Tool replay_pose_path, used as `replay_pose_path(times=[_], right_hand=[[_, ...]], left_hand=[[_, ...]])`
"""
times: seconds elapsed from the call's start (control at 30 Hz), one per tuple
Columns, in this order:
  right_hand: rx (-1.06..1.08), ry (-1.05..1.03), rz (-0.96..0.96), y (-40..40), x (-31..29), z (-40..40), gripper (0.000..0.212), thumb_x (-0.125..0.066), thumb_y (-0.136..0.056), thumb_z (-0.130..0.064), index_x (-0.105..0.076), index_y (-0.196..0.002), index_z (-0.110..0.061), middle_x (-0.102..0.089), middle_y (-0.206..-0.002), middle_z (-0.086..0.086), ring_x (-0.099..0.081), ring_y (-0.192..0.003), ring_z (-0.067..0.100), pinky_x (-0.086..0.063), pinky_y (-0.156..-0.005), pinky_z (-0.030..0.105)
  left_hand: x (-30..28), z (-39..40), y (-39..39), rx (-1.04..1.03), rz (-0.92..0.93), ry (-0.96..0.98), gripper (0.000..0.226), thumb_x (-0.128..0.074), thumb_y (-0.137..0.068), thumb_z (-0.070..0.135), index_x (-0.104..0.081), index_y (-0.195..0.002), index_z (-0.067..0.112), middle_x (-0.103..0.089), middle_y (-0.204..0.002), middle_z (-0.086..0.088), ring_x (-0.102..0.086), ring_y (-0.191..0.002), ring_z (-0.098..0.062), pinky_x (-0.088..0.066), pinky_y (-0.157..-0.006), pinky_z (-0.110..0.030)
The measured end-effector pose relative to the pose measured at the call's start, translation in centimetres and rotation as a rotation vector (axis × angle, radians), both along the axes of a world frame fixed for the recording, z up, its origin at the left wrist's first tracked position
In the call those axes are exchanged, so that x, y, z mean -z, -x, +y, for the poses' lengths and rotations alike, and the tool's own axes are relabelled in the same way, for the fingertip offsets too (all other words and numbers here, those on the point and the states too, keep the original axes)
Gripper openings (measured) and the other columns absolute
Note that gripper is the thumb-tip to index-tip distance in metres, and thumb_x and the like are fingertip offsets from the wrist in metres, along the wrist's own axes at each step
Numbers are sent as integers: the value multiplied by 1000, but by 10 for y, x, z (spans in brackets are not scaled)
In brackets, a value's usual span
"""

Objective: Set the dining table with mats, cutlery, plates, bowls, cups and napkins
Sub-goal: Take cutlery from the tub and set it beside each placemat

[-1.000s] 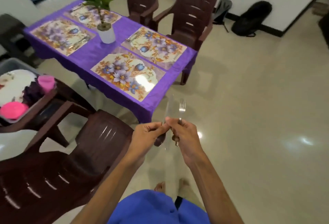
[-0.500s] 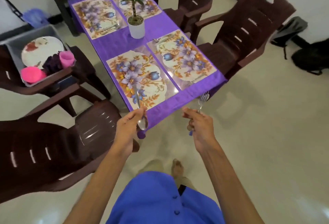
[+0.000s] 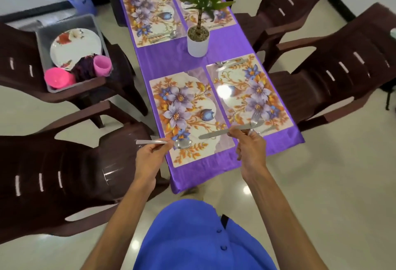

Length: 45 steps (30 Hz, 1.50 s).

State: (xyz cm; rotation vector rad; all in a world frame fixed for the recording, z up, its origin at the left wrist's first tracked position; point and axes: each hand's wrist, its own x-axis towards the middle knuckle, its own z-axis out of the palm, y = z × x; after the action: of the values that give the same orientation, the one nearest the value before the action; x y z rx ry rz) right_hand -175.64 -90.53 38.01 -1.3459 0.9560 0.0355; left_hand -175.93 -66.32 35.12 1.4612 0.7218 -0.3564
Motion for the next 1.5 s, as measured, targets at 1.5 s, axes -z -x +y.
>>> replay_pose_path(times=[1.5], right_hand=[[-294,91,164,-185,59,-29,23,-67,-94,-33,-79,-77,-24,-80,-93,2,-45,-65,9,-37,-66,27]], left_hand=[[88,-21,-100,-216,243,13,26,-67,-99,41,-77,-102,17,-81,-98,-2,-78,-97,-25,-64,-78,-34]])
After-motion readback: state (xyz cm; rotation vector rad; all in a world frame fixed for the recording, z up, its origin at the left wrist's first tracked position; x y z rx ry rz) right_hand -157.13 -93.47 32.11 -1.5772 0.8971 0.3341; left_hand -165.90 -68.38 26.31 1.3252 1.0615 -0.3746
